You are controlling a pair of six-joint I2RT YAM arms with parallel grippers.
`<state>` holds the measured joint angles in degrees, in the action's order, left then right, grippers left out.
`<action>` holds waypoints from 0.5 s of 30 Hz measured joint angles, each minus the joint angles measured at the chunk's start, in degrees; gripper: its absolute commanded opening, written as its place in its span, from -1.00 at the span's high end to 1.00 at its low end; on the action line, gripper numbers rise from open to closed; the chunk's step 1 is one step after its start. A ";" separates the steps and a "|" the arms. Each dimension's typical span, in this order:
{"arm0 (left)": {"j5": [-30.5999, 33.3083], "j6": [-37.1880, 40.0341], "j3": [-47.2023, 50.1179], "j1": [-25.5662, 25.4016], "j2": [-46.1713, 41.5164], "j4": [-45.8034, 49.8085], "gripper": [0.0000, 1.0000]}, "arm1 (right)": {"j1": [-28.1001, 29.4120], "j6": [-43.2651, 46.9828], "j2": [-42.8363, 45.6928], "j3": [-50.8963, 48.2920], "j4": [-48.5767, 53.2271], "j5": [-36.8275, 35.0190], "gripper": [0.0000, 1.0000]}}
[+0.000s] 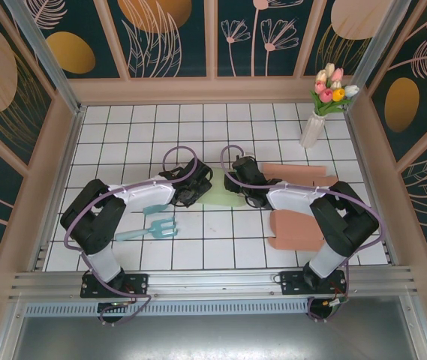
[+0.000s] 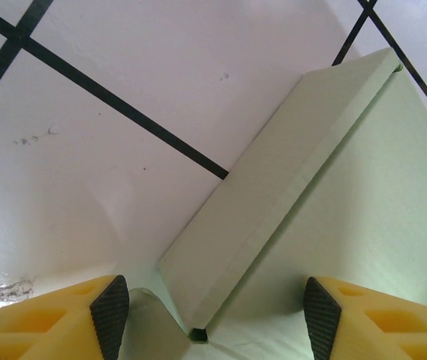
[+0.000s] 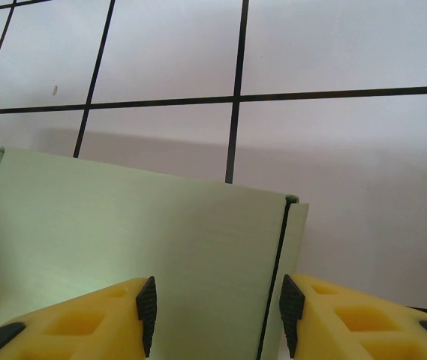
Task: Fold the paper box
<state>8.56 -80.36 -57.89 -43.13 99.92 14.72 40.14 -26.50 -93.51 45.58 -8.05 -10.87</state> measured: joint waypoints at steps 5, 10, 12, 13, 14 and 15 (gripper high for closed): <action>-0.66 -0.92 0.31 0.00 0.00 -0.81 -0.24 | 0.00 0.00 0.00 0.00 0.00 0.00 0.01; -0.68 -1.29 0.37 0.00 0.00 -1.07 -0.20 | 0.00 0.00 0.00 0.00 0.00 0.00 0.02; -0.68 -1.40 0.37 0.00 0.00 -1.14 -0.18 | 0.00 0.00 0.00 0.00 0.00 0.00 0.02; -0.68 -1.40 0.37 0.00 0.00 -1.18 -0.17 | 0.00 0.00 0.00 0.00 0.02 0.00 0.02; -0.70 -1.40 0.37 0.00 0.00 -1.18 -0.16 | 0.00 0.00 0.00 0.00 0.02 0.00 0.03; -0.70 -1.40 0.37 0.00 0.00 -1.20 -0.16 | 0.00 0.00 0.00 0.00 0.02 0.00 0.03</action>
<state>7.86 -81.76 -57.52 -43.13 99.92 13.52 40.14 -26.50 -93.51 45.58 -8.03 -10.87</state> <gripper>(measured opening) 0.585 0.489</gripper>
